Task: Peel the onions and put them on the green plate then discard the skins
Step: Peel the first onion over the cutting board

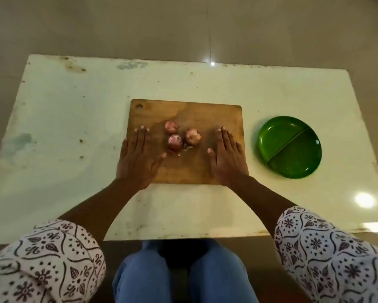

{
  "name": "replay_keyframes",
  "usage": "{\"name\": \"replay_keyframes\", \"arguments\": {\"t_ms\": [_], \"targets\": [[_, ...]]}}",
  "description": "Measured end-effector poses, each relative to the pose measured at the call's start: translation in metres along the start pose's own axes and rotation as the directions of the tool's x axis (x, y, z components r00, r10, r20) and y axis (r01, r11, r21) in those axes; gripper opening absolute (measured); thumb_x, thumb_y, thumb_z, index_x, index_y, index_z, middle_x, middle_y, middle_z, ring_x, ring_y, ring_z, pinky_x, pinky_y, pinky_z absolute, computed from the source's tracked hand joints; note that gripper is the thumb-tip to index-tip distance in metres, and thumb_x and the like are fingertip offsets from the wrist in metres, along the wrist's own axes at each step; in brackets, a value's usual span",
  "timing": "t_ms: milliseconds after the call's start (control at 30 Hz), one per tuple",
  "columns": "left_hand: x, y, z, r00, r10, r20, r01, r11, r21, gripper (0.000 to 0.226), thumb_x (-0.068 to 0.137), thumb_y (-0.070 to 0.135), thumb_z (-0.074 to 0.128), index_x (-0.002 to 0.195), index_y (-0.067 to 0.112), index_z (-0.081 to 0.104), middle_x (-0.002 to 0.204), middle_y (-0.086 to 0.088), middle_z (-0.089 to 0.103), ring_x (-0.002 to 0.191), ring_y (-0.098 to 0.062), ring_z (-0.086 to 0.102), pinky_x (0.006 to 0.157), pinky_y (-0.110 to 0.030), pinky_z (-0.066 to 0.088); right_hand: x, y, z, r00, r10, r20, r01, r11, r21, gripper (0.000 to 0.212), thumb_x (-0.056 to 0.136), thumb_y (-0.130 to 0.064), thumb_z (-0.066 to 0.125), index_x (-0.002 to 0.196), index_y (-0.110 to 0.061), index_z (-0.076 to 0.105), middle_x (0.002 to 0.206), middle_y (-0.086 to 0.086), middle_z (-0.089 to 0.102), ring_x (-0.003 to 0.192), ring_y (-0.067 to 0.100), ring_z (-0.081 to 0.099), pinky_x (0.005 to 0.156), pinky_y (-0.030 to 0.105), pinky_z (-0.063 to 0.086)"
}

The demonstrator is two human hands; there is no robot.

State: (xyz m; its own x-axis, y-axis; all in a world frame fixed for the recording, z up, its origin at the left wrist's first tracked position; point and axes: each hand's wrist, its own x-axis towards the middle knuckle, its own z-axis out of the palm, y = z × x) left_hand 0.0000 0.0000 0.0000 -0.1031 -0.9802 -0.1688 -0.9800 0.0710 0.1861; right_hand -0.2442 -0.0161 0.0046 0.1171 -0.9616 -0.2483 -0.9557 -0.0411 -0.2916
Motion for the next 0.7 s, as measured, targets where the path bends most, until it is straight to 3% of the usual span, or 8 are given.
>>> {"name": "replay_keyframes", "arguments": {"t_ms": [200,700], "targets": [[-0.011,-0.003,0.037,0.998,-0.017,-0.057,0.015,0.999,-0.045,0.089,0.086,0.066,0.010,0.150,0.005,0.010,0.158,-0.014,0.009,0.146,-0.028,0.006,0.116,-0.041,0.001,-0.004,0.004,0.033,1.000,0.026,0.017,-0.025,0.999,-0.039,0.069,0.102,-0.048,0.020,0.153,-0.011,-0.007,0.162,0.006,-0.011,0.148,0.021,-0.012,0.118,0.040,-0.010],[-0.016,-0.007,0.054,0.995,-0.028,-0.095,0.027,1.000,-0.009,0.093,0.081,0.069,0.001,0.151,0.007,0.002,0.159,-0.011,0.001,0.147,-0.025,-0.002,0.116,-0.038,-0.005,-0.008,0.006,0.046,1.000,0.009,-0.024,-0.011,0.995,-0.097,0.072,0.100,-0.053,0.014,0.152,-0.011,-0.012,0.161,0.006,-0.014,0.148,0.020,-0.015,0.116,0.039,-0.014]]}}
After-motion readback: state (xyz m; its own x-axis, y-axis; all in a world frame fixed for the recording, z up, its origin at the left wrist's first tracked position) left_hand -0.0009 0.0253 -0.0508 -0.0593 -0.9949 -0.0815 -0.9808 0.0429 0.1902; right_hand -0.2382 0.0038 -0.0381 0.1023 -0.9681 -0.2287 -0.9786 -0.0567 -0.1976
